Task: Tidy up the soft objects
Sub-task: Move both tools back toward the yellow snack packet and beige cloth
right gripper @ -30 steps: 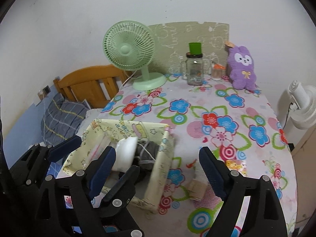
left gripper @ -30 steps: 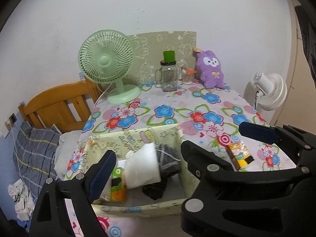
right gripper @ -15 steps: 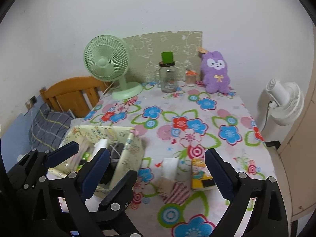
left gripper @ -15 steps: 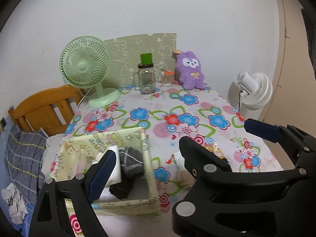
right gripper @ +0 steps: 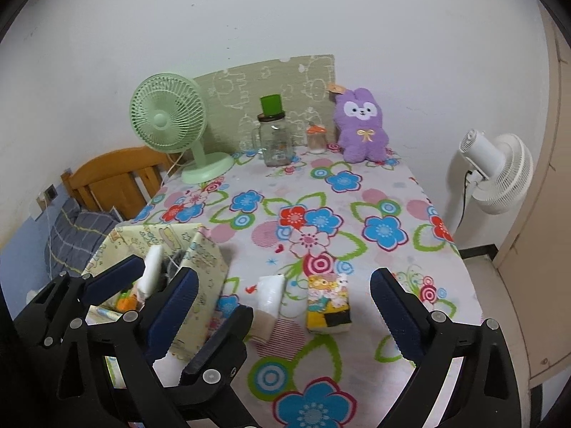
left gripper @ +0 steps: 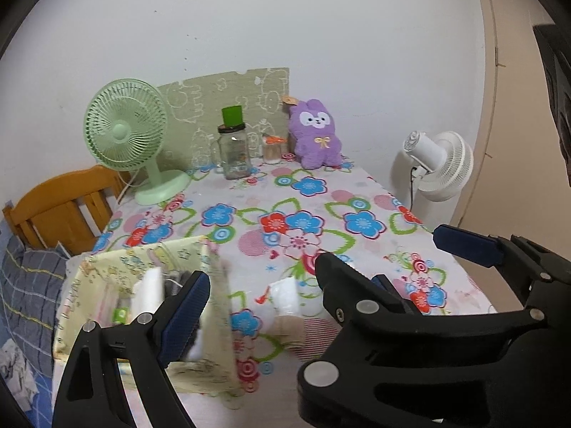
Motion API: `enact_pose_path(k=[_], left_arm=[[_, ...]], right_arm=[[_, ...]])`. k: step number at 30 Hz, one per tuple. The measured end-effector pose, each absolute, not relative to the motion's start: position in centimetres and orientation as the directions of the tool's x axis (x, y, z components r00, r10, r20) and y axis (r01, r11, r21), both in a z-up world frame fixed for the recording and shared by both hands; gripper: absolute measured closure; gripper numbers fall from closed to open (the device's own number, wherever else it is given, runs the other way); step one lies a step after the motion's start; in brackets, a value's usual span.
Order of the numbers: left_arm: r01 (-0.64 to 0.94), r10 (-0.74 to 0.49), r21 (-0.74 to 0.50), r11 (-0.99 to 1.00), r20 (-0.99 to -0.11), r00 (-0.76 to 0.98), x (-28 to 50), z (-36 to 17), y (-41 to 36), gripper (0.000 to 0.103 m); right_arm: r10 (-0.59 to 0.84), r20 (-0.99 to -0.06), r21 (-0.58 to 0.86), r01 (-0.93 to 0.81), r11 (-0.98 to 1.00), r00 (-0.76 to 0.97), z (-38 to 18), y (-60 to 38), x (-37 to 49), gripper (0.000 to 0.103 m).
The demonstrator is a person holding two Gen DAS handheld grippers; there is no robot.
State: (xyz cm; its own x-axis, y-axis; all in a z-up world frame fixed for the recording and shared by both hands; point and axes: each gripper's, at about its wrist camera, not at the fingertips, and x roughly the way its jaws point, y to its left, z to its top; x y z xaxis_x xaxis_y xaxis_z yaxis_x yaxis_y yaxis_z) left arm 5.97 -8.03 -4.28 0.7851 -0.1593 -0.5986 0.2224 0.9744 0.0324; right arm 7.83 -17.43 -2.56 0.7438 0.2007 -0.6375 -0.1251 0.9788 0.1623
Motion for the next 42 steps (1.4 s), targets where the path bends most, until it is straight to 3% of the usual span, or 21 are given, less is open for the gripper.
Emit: enact_pose_path(k=[18, 21, 42], left_arm=[[0.265, -0.164, 0.042, 0.963, -0.687, 0.708, 8.5, -8.3, -11.5, 0.017], [0.259, -0.153, 0.046, 0.965, -0.704, 0.693, 9.2, -9.1, -11.7, 0.021], [0.132, -0.065, 0.027, 0.991, -0.761, 0.646, 12.6, -12.8, -10.3, 0.028]], right_arm=[[0.159, -0.692, 0.152, -0.074, 0.986, 0.704, -6.8, -21.0, 9.5, 0.004], [0.153, -0.707, 0.151, -0.063, 0.986, 0.691, -7.6, -21.3, 10.0, 0.004], [0.162, -0.778, 0.158, -0.061, 0.986, 0.607, -11.7, -20.8, 13.7, 0.005]])
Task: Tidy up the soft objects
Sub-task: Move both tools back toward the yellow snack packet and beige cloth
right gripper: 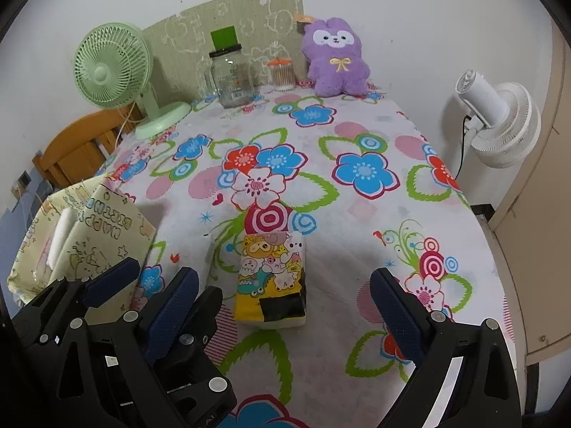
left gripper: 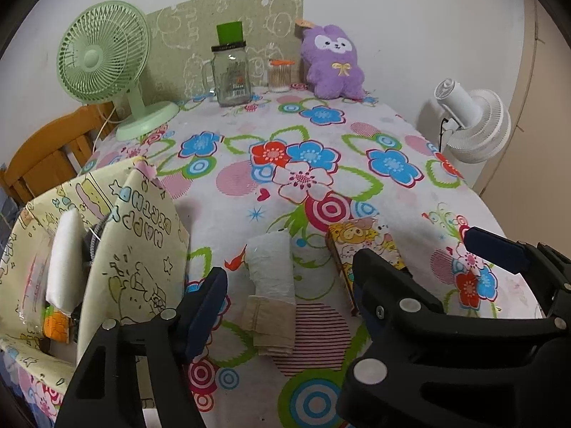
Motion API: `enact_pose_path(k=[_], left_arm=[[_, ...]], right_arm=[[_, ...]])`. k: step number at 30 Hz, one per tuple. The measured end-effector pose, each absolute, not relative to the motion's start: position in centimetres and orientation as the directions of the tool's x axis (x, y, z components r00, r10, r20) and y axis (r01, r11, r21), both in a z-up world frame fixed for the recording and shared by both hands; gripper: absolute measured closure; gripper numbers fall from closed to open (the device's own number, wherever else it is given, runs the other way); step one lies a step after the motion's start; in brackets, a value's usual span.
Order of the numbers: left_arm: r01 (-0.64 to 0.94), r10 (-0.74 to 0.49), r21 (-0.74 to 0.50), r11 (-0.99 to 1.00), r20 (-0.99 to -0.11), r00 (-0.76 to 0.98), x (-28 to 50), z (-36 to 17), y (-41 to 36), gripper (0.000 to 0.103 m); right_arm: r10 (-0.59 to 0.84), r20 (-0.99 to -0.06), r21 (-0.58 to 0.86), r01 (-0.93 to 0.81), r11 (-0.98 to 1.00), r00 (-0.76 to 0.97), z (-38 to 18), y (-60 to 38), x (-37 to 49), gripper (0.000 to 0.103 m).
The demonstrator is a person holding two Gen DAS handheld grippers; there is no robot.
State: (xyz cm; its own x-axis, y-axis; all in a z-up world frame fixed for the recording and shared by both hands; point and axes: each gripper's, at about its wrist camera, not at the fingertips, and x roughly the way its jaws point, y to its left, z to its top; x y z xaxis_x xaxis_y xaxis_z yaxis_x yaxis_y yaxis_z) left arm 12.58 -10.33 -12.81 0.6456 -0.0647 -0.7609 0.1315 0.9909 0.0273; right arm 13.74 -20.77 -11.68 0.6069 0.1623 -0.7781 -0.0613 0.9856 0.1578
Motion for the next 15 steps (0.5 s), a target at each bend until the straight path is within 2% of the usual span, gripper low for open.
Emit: enact_pose_path(k=[3, 9, 15], left_arm=[[0.12, -0.06, 0.021, 0.993, -0.777, 0.627, 13.1, -13.5, -10.1, 0.031], [0.091, -0.04, 0.017, 0.996, -0.809, 0.586, 13.8, -14.8, -9.6, 0.046], [0.089, -0.043, 0.008, 0.996, -0.828, 0.559, 14.2, -15.7, -9.5, 0.056]], right_arm=[[0.162, -0.787, 0.155, -0.063, 0.986, 0.595, -12.2, -20.6, 14.2, 0.006], [0.17, -0.803, 0.155, -0.076, 0.985, 0.572, -13.3, -20.3, 14.8, 0.01], [0.178, -0.82, 0.16, -0.08, 0.984, 0.545, -14.3, -20.0, 15.6, 0.011]])
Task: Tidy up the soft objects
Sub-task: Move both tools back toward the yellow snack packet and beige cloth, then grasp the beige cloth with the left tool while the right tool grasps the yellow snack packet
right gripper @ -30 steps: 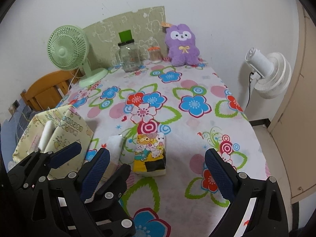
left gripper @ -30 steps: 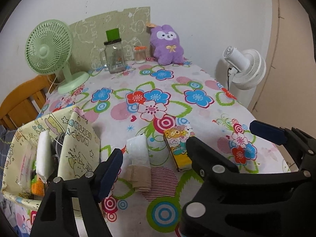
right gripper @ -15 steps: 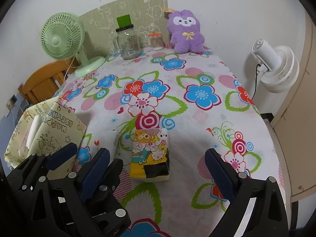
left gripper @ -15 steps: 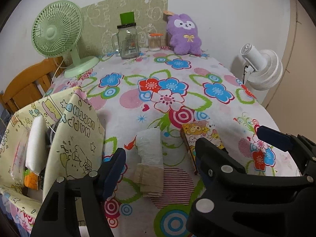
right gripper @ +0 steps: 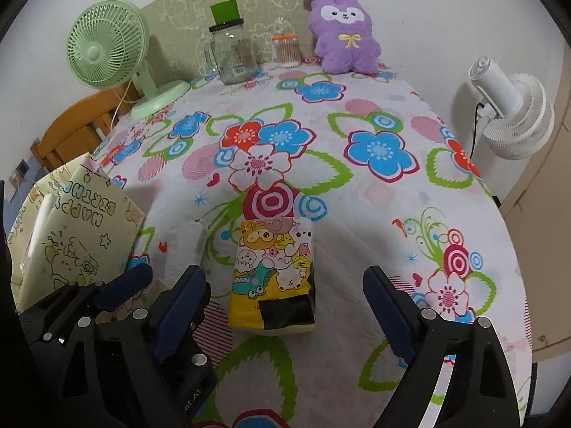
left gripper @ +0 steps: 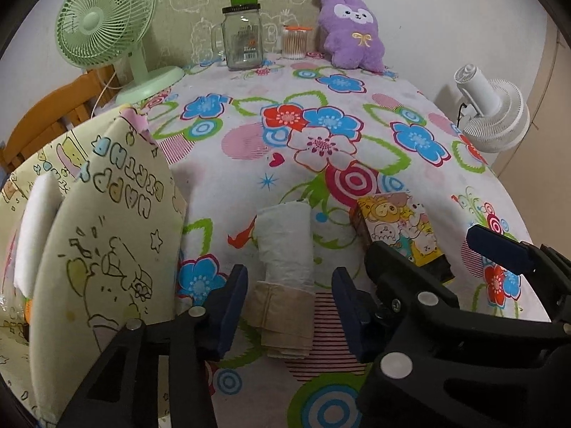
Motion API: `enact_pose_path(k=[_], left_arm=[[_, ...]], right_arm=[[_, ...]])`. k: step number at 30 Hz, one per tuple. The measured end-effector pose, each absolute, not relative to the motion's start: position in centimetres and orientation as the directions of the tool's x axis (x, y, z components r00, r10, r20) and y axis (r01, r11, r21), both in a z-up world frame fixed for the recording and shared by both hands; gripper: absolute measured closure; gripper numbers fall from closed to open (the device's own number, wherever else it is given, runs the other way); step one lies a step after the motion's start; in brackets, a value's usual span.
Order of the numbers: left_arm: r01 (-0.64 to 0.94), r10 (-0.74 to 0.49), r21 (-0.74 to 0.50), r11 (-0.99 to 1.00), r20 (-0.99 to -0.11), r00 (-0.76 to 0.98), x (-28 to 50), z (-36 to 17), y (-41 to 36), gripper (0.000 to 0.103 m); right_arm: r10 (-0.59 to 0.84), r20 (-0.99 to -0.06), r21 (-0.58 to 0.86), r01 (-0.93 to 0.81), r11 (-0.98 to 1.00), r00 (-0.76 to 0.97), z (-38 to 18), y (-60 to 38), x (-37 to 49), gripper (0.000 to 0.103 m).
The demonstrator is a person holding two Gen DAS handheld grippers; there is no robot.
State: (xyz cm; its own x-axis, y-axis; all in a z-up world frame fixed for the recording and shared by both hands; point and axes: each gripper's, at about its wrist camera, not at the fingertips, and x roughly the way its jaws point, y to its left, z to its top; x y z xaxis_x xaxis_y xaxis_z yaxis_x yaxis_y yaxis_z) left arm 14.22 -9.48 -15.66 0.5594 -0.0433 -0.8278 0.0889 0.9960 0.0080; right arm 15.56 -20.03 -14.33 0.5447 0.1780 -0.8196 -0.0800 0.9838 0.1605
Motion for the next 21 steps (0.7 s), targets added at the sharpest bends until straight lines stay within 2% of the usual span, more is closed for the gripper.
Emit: enact_pose_path(k=[6, 12, 15, 19, 21], left_arm=[[0.096, -0.045, 0.009, 0.995, -0.834, 0.55, 14.4, -16.2, -9.5, 0.06], [0.114, -0.062, 0.002, 0.994, -0.83, 0.555, 14.4, -16.2, -9.6, 0.068], [0.129, -0.065, 0.008, 0.992, -0.829, 0.555, 14.5, -16.1, -9.8, 0.072], [0.139, -0.069, 0.011, 0.99, -0.829, 0.555, 14.5, -16.1, -10.0, 0.077], [0.143, -0.072, 0.009, 0.99, -0.829, 0.554, 14.6, -16.1, -10.1, 0.079]], right_arm=[[0.179, -0.833, 0.158, -0.084, 0.984, 0.523, -15.2, -19.8, 16.1, 0.012], [0.183, -0.836, 0.161, -0.088, 0.983, 0.517, -15.7, -19.4, 16.6, 0.014], [0.188, -0.841, 0.169, -0.085, 0.982, 0.508, -16.0, -19.3, 16.9, 0.027], [0.179, -0.849, 0.161, -0.079, 0.984, 0.497, -16.2, -19.2, 17.1, 0.048], [0.177, -0.849, 0.158, -0.08, 0.984, 0.498, -16.1, -19.3, 17.2, 0.05]])
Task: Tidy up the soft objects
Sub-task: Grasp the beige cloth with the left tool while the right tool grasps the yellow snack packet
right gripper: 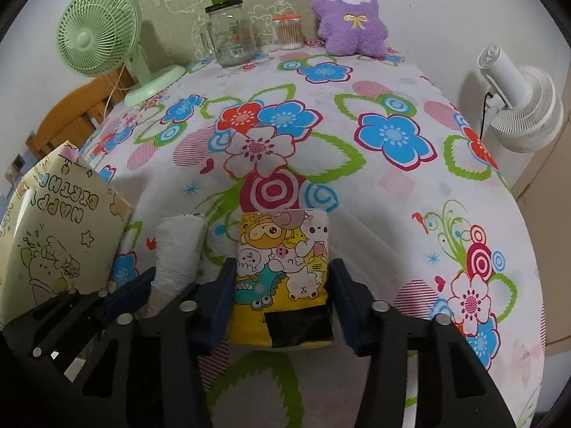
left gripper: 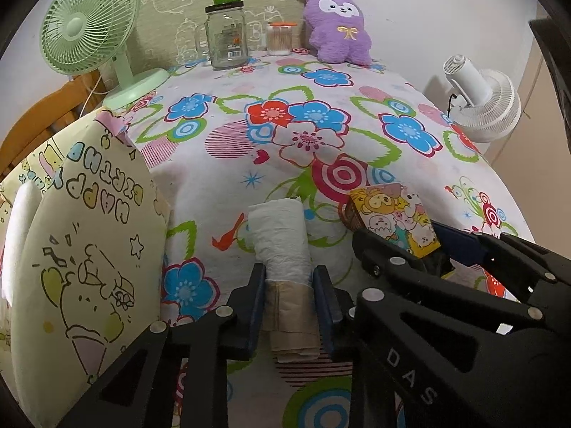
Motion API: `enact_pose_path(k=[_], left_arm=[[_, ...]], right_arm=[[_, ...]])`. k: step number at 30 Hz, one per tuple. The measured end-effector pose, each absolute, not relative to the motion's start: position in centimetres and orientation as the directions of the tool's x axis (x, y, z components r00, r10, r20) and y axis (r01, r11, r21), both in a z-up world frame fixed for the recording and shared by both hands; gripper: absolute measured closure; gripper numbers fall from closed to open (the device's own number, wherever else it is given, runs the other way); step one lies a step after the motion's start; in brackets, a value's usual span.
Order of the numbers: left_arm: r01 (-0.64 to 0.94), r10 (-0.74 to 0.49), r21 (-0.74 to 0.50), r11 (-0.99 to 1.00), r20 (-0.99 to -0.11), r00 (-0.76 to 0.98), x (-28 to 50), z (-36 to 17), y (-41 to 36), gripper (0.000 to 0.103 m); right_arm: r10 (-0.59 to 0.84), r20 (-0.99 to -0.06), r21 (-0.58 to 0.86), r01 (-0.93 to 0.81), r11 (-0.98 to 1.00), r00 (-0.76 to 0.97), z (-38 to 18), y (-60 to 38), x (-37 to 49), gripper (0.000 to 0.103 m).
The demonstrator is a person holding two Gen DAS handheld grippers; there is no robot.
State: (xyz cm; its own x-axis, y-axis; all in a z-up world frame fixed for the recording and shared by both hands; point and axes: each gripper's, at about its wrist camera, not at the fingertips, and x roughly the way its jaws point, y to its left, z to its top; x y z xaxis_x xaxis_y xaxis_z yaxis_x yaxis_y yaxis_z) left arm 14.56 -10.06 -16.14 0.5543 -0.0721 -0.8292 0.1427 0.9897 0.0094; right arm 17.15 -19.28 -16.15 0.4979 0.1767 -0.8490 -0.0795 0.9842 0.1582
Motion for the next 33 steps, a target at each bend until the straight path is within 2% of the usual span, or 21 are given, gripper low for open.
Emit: enact_pose_path(k=[7, 33], left_arm=[[0.154, -0.078, 0.01, 0.988, -0.831, 0.551, 14.4, -16.0, -10.4, 0.081], [0.22, -0.128, 0.012, 0.976, -0.779, 0.614, 11.3, -12.0, -11.2, 0.082]], right_arm=[[0.171, -0.847, 0.156, -0.071, 0.985, 0.503, -15.9, -19.6, 16.8, 0.054], [0.15, -0.794, 0.153, -0.044, 0.987, 0.589, -11.5, -20.7, 13.0, 0.054]])
